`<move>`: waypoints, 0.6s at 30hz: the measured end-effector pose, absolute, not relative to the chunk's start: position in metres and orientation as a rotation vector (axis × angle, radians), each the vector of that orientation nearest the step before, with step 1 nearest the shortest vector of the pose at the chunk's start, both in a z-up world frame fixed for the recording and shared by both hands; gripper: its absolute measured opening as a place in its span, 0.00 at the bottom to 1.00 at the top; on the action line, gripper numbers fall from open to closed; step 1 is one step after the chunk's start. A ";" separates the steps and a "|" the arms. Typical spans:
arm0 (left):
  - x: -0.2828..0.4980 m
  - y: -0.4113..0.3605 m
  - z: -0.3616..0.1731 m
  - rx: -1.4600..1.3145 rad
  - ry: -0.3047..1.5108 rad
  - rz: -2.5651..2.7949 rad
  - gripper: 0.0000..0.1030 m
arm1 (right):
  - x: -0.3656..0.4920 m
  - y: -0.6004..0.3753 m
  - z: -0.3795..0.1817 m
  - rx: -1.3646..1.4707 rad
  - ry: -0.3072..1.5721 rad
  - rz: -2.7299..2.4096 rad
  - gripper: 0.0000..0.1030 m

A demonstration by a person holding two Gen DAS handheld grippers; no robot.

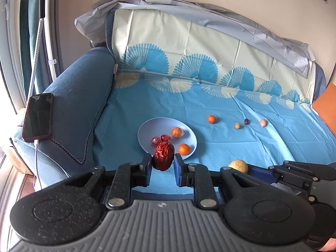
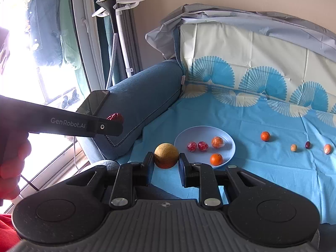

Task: Organize fruits
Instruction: 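Carry both fruits over the plate and open both tools to drop them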

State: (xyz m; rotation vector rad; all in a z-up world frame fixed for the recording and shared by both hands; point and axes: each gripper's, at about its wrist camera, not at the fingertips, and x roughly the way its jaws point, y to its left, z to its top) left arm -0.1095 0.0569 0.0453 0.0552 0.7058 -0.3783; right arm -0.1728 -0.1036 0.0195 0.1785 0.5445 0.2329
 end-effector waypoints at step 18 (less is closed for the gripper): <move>-0.042 0.043 0.023 0.081 0.774 -0.348 0.23 | -0.128 -0.120 -0.006 0.202 0.624 0.185 0.25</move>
